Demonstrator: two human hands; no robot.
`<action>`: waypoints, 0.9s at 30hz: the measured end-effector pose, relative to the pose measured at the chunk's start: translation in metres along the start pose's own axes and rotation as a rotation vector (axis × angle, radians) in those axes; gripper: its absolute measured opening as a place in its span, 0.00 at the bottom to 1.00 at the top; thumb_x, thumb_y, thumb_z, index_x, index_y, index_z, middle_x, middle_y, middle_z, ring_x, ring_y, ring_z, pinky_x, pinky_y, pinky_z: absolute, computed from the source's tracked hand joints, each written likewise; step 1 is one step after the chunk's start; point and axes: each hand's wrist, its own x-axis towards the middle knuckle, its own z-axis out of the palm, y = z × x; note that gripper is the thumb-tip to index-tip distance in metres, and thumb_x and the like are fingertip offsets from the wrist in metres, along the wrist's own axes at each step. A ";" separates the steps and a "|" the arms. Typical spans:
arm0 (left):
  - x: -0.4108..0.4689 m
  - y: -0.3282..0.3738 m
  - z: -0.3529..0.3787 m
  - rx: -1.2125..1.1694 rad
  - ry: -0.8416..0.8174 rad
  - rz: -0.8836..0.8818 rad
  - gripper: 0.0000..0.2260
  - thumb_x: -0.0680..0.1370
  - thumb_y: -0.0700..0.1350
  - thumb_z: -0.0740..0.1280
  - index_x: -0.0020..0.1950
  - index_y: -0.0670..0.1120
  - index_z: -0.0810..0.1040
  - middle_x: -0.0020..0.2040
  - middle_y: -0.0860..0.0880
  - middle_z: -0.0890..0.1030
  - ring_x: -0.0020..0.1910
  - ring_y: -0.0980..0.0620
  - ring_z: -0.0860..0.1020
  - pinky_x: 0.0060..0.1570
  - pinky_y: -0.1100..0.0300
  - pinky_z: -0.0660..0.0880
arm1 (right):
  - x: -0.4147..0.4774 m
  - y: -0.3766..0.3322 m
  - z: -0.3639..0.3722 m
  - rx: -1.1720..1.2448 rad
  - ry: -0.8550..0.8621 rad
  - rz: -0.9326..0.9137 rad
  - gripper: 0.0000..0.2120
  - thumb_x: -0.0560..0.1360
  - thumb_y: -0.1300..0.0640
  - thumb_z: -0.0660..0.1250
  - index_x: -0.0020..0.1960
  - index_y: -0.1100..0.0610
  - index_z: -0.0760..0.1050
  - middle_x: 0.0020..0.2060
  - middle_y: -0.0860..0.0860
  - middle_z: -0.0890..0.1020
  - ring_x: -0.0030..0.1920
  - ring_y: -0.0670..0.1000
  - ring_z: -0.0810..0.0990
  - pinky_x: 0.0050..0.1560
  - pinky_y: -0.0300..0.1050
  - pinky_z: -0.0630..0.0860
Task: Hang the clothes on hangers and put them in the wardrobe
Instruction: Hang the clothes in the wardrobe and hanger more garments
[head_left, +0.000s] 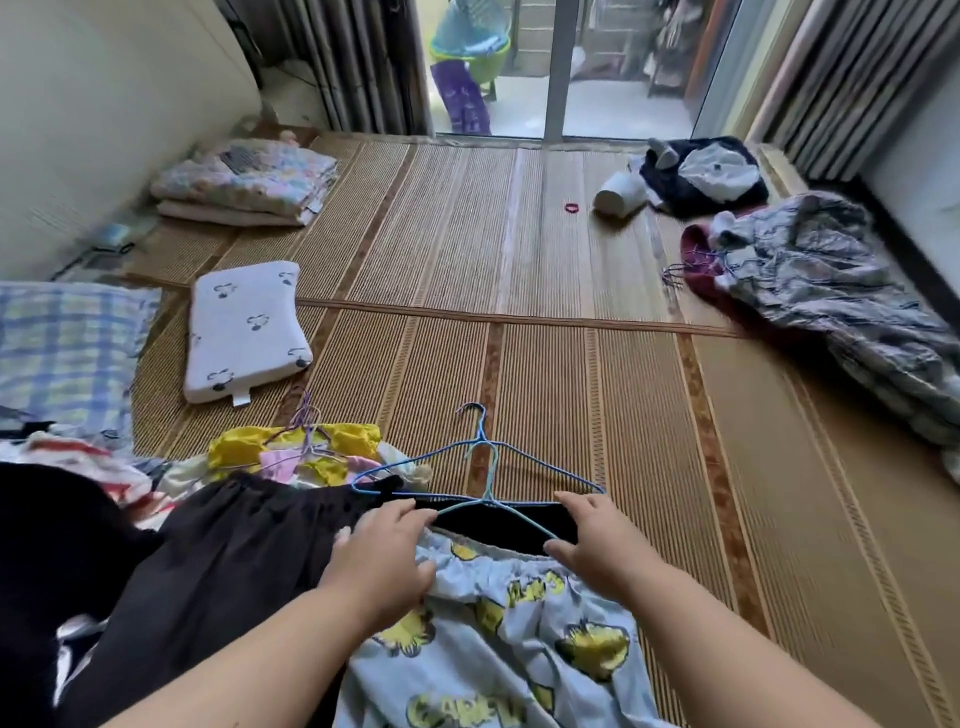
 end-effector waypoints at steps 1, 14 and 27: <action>0.018 -0.001 0.012 -0.006 -0.013 0.005 0.25 0.76 0.56 0.61 0.73 0.58 0.61 0.74 0.56 0.60 0.73 0.52 0.59 0.70 0.47 0.59 | 0.020 0.004 0.010 -0.017 -0.009 0.002 0.33 0.75 0.43 0.64 0.75 0.47 0.55 0.71 0.51 0.64 0.69 0.53 0.66 0.67 0.52 0.67; 0.201 0.026 0.106 -0.149 -0.148 -0.088 0.17 0.79 0.55 0.57 0.58 0.45 0.74 0.61 0.46 0.76 0.62 0.42 0.73 0.66 0.42 0.63 | 0.212 0.036 0.081 -0.282 0.080 0.163 0.27 0.77 0.57 0.56 0.74 0.48 0.54 0.72 0.53 0.62 0.71 0.58 0.61 0.68 0.68 0.53; 0.151 0.048 0.062 -0.773 0.192 0.084 0.14 0.81 0.50 0.58 0.38 0.48 0.73 0.35 0.51 0.80 0.39 0.50 0.79 0.48 0.49 0.76 | 0.166 0.046 0.038 0.351 0.173 0.019 0.13 0.79 0.63 0.59 0.40 0.48 0.73 0.37 0.49 0.77 0.34 0.48 0.71 0.34 0.41 0.66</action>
